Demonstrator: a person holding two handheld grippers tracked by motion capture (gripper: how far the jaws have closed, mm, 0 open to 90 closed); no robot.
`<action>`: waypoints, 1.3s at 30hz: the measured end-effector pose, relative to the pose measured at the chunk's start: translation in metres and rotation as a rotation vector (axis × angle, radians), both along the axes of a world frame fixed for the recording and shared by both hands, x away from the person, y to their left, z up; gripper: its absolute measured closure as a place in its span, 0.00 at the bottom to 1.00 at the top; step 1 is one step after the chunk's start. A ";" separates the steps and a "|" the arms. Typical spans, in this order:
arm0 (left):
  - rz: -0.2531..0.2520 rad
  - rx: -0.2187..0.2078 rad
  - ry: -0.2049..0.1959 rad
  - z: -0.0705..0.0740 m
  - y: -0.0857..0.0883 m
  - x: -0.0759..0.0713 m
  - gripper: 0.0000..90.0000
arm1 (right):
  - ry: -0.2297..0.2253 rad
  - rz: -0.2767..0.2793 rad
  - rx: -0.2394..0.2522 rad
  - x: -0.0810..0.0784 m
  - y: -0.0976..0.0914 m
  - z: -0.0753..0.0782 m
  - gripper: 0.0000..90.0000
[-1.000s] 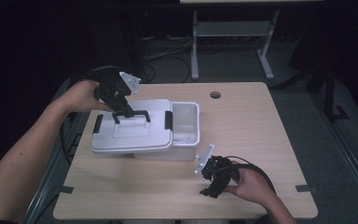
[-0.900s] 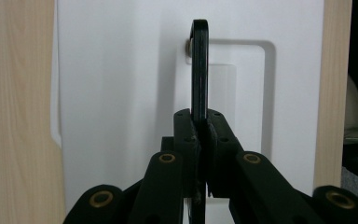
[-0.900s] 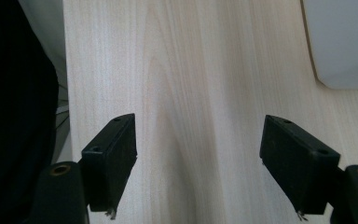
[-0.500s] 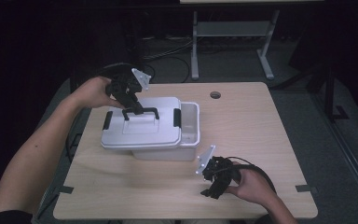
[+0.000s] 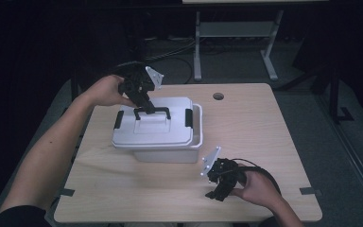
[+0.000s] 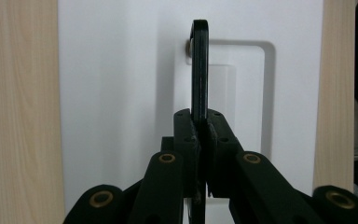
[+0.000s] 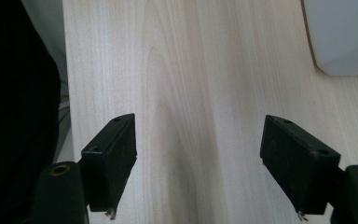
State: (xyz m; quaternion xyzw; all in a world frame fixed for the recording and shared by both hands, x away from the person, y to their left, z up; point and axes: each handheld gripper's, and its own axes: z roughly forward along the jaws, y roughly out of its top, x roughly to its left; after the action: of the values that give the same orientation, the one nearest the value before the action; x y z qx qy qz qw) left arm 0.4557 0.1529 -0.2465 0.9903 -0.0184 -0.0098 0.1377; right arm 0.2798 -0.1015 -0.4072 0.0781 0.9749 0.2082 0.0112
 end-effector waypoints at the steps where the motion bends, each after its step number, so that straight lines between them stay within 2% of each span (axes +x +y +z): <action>1: -0.003 -0.003 0.000 0.000 -0.001 0.001 0.94 | 0.001 -0.001 0.002 0.000 -0.001 0.000 0.29; 6: -0.007 -0.021 0.010 0.000 -0.008 0.004 0.94 | 0.000 -0.007 0.002 0.000 -0.004 0.000 0.29; 12: -0.019 -0.012 0.016 -0.006 -0.017 0.006 0.94 | -0.001 -0.007 0.005 -0.001 -0.005 0.000 0.29; 25: -0.024 -0.026 0.029 -0.010 -0.027 0.013 0.94 | 0.005 -0.007 0.009 -0.001 -0.007 -0.002 0.29; 27: -0.025 -0.010 0.030 -0.012 -0.029 0.014 0.94 | 0.006 -0.007 0.010 -0.001 -0.007 -0.002 0.29; 39: -0.019 0.010 0.034 -0.018 -0.033 0.017 0.94 | 0.014 -0.013 0.015 -0.002 -0.009 -0.004 0.29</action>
State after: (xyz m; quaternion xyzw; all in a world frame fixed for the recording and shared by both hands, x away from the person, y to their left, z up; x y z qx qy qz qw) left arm 0.4725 0.1200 -0.2642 0.9904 -0.0252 -0.0279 0.1330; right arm 0.2781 -0.1109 -0.4110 0.0860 0.9728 0.2151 0.0053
